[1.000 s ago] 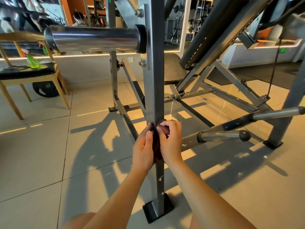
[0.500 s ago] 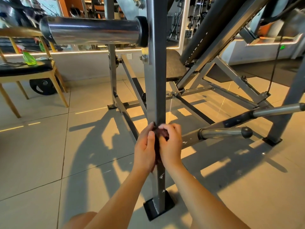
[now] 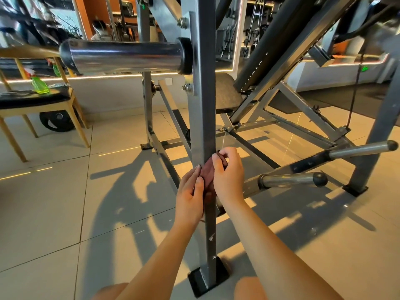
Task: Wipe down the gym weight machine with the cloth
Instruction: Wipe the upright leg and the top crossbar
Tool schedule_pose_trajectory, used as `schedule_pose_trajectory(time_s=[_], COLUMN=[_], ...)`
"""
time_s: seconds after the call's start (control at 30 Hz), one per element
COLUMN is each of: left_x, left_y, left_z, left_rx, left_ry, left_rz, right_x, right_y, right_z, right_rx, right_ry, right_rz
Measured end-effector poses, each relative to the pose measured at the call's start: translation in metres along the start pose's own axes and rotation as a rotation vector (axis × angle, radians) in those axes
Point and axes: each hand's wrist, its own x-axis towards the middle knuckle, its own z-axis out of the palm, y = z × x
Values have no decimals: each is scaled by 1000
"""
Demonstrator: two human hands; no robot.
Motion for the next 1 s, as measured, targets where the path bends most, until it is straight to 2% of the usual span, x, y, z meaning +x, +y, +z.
schedule_pose_trajectory(time_s=[0.1,0.2,0.37,0.53,0.7,0.9,1.0], left_x=[3,4,-9,-25,-41,-49,-55], left_y=[5,13,4,-31,-41,-45,-54], left_z=[-3,-5,-6,-1,9,9,9], left_rx=[-44,-50,-96,-151,-126,-141,-119], left_ry=[-12,-15,-69,-45,-44,-58,-71], left_rz=[5,42,-21,-160,-185,-279,-259], right_x=[0,13,6,-45,-72,-48,-61], right_y=[-6,-29,-13,38,65,46,57], right_z=[-8,-7,-5,-7,-10,-6,3], right_rx=[53,149,58,48,17,71,94], right_ry=[56,144,-12,-82,-159,-75,-33], right_rz=[31,-78,-149,-15,167,84,102])
